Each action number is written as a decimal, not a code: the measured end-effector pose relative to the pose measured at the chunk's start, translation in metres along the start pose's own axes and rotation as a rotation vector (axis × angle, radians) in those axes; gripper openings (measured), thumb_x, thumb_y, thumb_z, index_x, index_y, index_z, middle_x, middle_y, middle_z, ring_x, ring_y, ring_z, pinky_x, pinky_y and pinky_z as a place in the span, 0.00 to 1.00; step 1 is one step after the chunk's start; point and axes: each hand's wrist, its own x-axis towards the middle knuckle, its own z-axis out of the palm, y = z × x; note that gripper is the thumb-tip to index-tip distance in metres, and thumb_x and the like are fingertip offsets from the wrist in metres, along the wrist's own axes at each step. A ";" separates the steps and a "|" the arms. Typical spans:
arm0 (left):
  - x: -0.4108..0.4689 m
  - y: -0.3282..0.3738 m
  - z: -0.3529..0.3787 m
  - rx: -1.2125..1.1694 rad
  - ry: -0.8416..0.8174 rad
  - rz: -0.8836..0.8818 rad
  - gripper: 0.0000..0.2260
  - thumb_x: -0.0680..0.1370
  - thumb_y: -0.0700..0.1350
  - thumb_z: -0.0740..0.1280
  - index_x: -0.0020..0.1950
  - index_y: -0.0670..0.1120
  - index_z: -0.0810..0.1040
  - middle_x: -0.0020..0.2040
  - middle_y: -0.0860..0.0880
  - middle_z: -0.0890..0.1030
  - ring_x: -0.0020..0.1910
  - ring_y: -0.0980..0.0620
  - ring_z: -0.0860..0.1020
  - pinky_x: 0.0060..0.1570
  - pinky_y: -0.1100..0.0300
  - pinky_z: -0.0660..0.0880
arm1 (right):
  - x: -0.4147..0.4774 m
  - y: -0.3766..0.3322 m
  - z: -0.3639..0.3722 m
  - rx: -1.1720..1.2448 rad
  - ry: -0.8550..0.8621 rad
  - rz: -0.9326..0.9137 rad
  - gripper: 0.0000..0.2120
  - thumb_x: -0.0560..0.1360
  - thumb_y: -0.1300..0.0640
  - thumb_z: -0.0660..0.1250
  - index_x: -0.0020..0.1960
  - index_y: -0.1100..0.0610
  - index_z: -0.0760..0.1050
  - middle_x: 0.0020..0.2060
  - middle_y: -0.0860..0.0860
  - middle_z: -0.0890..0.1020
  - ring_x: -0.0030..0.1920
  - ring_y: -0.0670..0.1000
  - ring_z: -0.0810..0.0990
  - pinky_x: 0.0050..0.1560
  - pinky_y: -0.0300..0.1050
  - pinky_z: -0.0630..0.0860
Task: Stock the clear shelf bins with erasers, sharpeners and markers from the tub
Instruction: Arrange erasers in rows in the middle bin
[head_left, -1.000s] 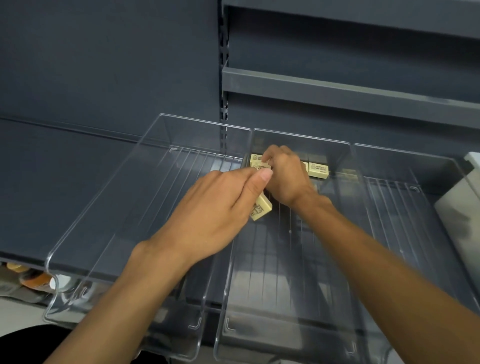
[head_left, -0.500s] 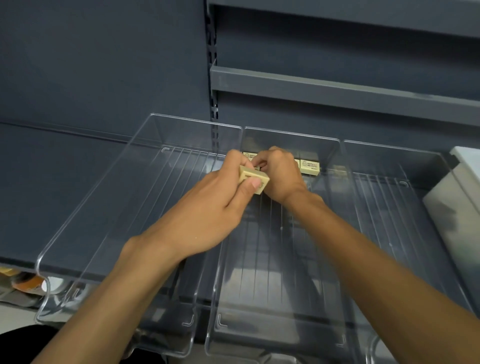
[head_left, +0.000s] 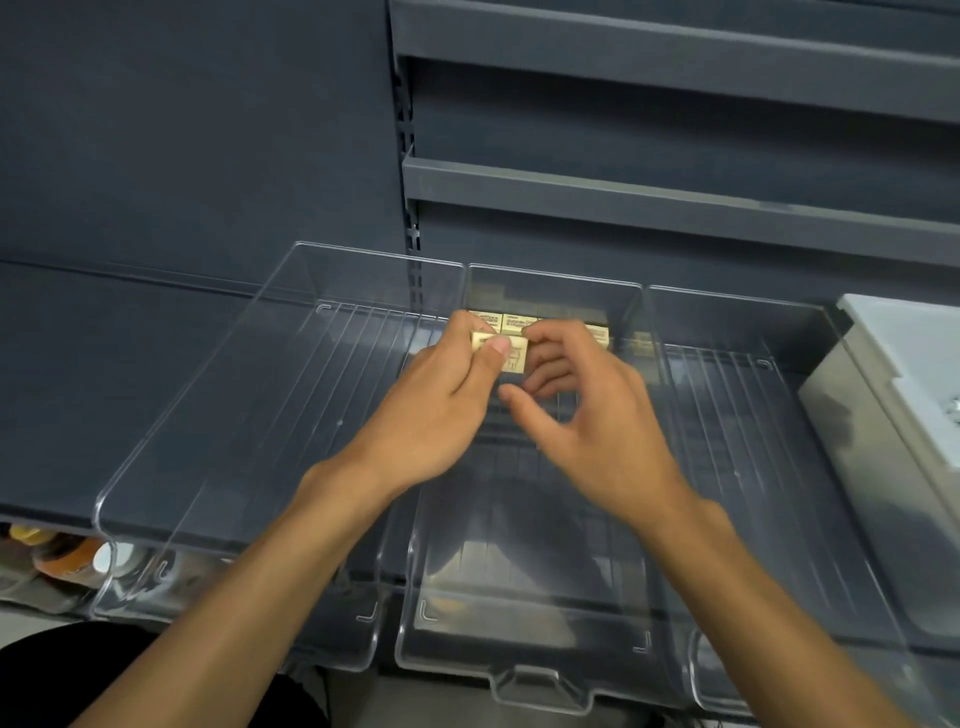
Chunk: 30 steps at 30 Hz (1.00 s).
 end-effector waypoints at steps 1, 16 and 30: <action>-0.001 0.000 0.002 -0.004 -0.023 0.003 0.11 0.84 0.51 0.54 0.53 0.46 0.70 0.38 0.58 0.77 0.39 0.63 0.75 0.40 0.68 0.70 | -0.001 0.000 0.000 -0.041 0.015 -0.017 0.18 0.74 0.55 0.71 0.62 0.54 0.72 0.46 0.44 0.79 0.45 0.46 0.79 0.47 0.42 0.79; -0.001 -0.016 0.002 0.748 -0.149 0.221 0.22 0.82 0.56 0.53 0.75 0.52 0.62 0.70 0.52 0.61 0.69 0.53 0.55 0.65 0.58 0.52 | 0.063 0.059 -0.009 -0.566 -0.242 0.332 0.13 0.74 0.48 0.71 0.57 0.52 0.79 0.50 0.54 0.82 0.52 0.58 0.80 0.54 0.47 0.76; 0.002 -0.023 0.007 0.747 -0.167 0.206 0.21 0.82 0.56 0.53 0.74 0.53 0.64 0.70 0.53 0.62 0.70 0.54 0.52 0.69 0.57 0.46 | 0.086 0.067 0.024 -0.622 -0.270 0.366 0.11 0.76 0.53 0.69 0.54 0.57 0.72 0.50 0.59 0.80 0.52 0.63 0.78 0.50 0.49 0.74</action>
